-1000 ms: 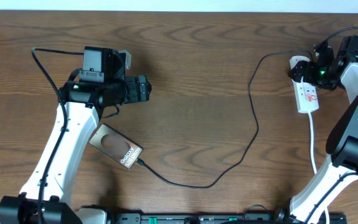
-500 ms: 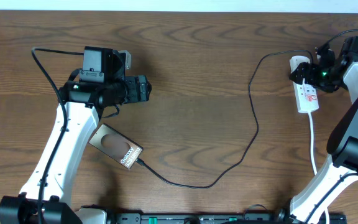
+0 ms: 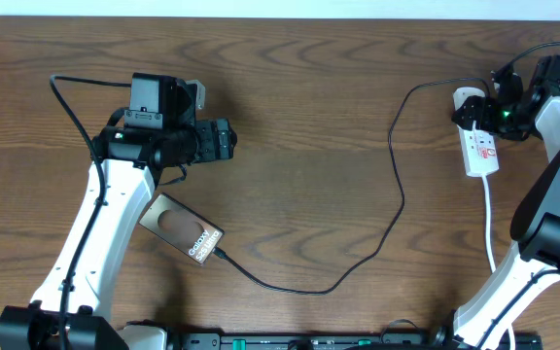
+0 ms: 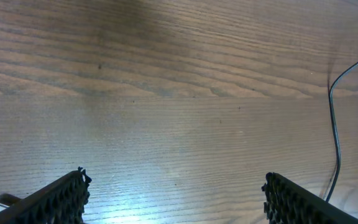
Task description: Plug charger to phone and switch on socket
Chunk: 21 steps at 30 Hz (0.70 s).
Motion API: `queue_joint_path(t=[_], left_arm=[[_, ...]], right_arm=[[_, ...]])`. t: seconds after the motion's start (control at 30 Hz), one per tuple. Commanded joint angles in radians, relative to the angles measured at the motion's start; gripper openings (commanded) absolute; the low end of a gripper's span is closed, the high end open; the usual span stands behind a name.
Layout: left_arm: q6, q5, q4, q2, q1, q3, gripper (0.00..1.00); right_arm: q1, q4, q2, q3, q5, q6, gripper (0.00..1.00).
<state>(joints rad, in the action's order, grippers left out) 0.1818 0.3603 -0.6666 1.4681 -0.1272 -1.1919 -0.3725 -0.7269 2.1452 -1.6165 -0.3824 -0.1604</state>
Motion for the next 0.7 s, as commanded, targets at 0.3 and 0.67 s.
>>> queue_joint_path(t=[0.3,0.67], left_arm=[[-0.017,-0.013,-0.003,-0.002,-0.002,-0.02,0.89],[-0.017,-0.013,-0.006,-0.002,-0.002,-0.02,0.89]], right_arm=[[0.029,-0.034,0.019,0.01,-0.046,0.014,0.86],[0.034,-0.045,0.019,0.01,-0.05,0.026,0.85]])
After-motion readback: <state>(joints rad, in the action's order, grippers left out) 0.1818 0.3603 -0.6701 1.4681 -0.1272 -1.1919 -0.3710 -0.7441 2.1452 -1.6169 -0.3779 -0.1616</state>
